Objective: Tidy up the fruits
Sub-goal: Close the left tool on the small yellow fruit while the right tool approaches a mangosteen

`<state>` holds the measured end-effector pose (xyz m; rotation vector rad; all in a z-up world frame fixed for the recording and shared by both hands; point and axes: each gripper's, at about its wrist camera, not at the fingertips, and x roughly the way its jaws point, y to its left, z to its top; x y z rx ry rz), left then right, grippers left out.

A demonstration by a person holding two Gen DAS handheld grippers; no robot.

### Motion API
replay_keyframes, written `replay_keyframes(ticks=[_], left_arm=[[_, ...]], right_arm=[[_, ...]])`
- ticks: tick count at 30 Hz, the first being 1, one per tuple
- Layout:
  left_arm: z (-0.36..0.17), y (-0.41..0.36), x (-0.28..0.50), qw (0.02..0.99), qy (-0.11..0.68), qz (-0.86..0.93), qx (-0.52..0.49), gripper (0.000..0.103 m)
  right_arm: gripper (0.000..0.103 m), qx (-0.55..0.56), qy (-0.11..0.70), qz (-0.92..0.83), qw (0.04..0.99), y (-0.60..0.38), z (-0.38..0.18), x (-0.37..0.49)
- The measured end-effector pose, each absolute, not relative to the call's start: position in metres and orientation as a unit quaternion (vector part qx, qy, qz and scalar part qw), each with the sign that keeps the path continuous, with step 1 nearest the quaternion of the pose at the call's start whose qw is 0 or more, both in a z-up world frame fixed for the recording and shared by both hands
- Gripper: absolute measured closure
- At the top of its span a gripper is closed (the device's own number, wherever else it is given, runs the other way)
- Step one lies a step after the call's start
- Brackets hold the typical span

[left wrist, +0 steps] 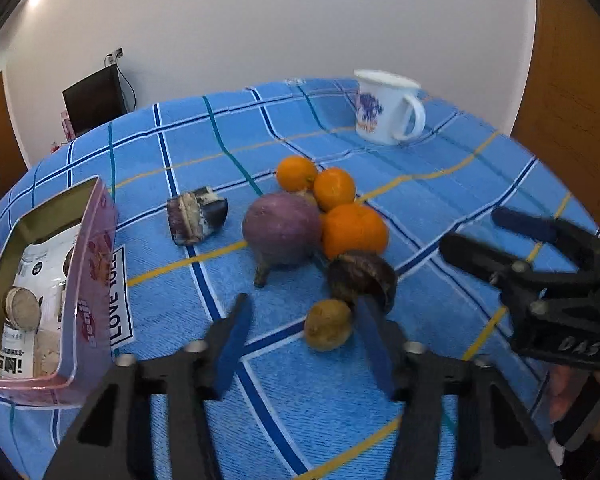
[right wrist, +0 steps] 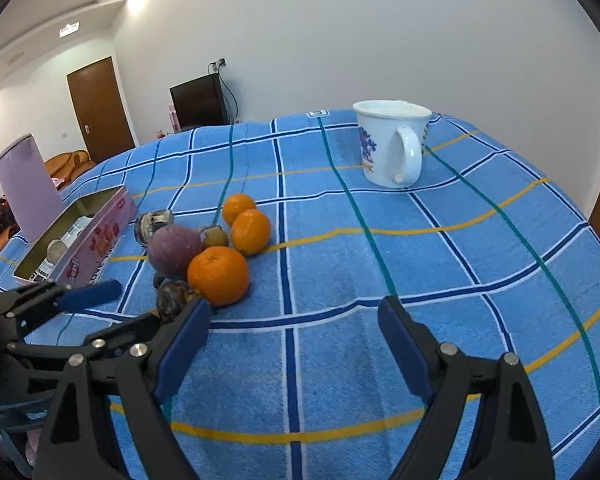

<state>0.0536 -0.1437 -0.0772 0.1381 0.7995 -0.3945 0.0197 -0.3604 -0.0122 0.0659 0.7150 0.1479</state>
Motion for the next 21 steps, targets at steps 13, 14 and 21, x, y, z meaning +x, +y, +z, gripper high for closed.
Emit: replay_keyframes(ticks=[13, 14, 21], left_arm=[[-0.083, -0.15, 0.049, 0.892, 0.392, -0.204, 0.098, 0.074], [-0.083, -0.15, 0.048, 0.893, 0.389, -0.204, 0.099, 0.075], [-0.074, -0.135, 0.044, 0.909, 0.363, -0.187, 0.086, 0.075]], right_arm=[[0.015, 0.026, 0.352, 0.068, 0.933, -0.352, -0.012, 0.022], [0.016, 0.026, 0.351, 0.067, 0.934, -0.351, -0.012, 0.022], [0.018, 0.022, 0.347, 0.063, 0.936, -0.346, -0.01, 0.021]])
